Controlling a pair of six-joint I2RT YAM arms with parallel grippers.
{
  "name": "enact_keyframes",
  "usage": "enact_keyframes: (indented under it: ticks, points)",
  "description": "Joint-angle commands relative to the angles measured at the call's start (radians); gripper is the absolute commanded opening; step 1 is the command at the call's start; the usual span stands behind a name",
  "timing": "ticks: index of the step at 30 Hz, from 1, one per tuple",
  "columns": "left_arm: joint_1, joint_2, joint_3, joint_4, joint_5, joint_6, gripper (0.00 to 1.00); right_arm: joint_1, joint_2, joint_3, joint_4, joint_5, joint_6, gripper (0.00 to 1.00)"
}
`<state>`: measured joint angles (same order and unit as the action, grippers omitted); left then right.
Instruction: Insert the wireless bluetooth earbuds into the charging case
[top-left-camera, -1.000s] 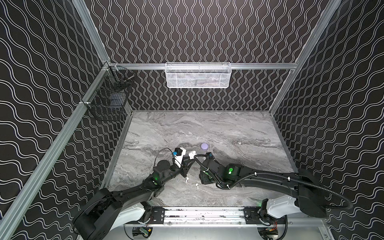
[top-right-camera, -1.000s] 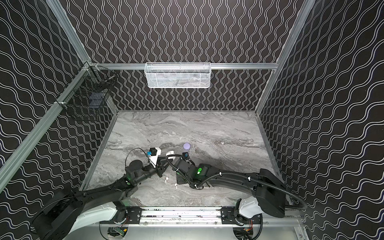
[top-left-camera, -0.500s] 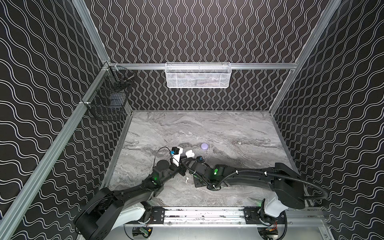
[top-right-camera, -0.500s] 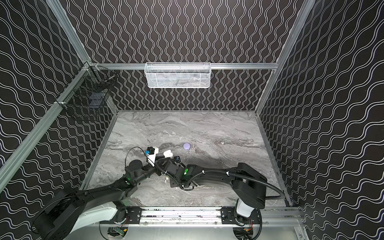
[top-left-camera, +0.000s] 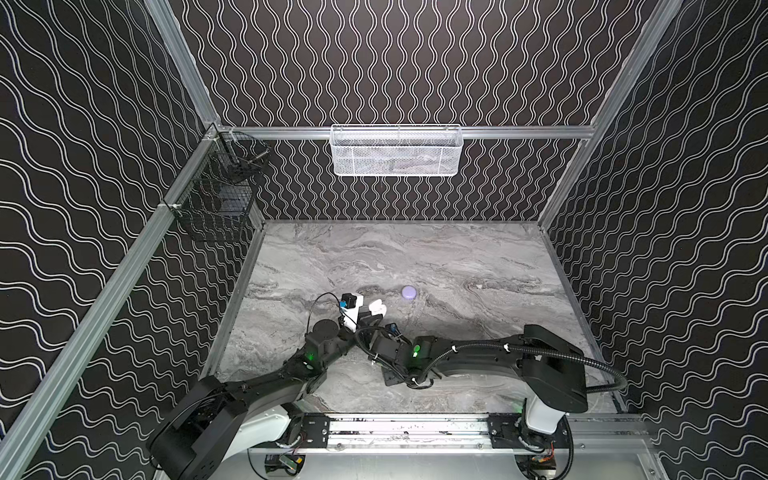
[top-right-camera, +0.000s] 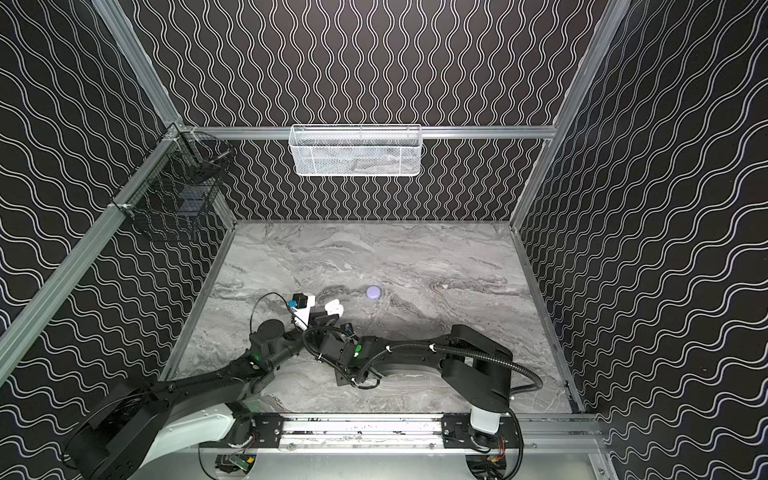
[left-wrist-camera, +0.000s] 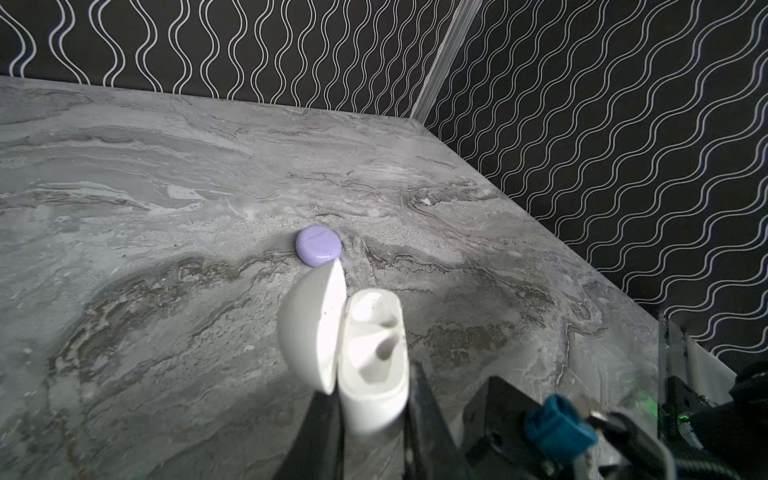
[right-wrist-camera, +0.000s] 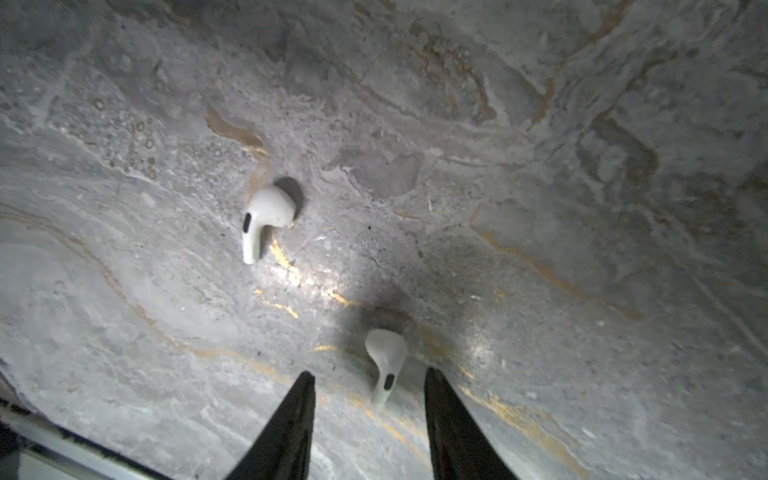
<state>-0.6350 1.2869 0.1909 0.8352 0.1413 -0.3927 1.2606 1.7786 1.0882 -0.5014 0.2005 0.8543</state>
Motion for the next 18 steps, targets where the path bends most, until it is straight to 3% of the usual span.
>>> enact_keyframes:
  ticks: [1, 18]
  points:
    - [0.003, 0.006, 0.004, 0.024, 0.008, -0.011, 0.0, 0.002, 0.004, -0.012, -0.026, 0.006, 0.017, 0.46]
    - [0.006, 0.017, 0.005, 0.027, 0.02, -0.015, 0.0, 0.005, 0.021, -0.025, -0.023, 0.001, 0.015, 0.4]
